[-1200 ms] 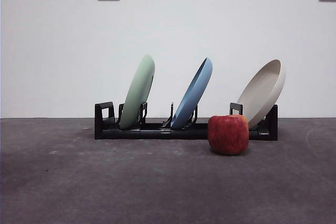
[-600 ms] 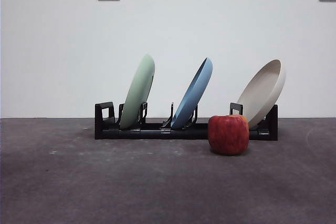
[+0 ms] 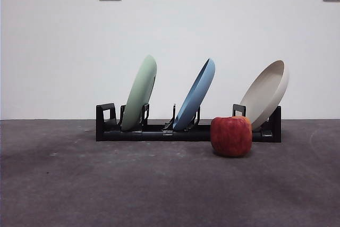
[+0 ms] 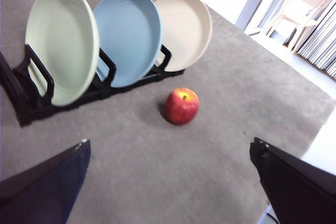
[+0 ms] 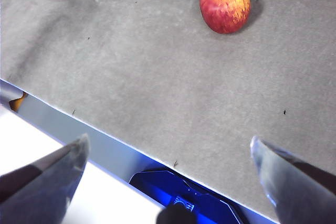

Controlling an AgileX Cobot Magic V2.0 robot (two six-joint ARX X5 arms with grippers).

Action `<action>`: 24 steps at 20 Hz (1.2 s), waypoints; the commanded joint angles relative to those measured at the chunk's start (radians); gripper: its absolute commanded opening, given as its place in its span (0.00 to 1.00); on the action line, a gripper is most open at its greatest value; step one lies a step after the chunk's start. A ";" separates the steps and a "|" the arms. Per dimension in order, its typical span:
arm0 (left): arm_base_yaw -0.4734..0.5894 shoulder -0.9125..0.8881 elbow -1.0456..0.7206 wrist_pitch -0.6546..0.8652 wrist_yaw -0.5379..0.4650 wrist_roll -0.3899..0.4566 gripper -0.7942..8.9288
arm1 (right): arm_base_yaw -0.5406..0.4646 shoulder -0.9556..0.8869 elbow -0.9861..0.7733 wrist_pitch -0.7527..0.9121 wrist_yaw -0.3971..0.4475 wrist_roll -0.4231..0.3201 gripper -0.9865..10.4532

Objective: Take the green plate from the plate rack,put the plate on the table,take the apple from the table,put the apple in the plate

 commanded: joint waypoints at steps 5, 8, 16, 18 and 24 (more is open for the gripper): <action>-0.151 0.383 0.235 0.166 -0.156 -0.010 0.70 | 0.003 0.003 0.003 0.003 -0.001 0.003 0.75; -0.193 0.580 0.378 0.203 -0.212 -0.009 0.70 | 0.003 0.003 0.003 0.002 0.000 0.006 0.75; -0.246 1.003 0.681 0.222 -0.271 -0.008 0.69 | 0.003 0.010 0.003 0.002 0.000 0.014 0.75; -0.250 1.065 0.711 0.239 -0.296 -0.006 0.69 | 0.003 0.010 0.003 0.002 0.000 0.014 0.75; -0.272 1.155 0.714 0.269 -0.320 -0.004 0.66 | 0.003 0.010 0.003 0.002 0.001 0.014 0.75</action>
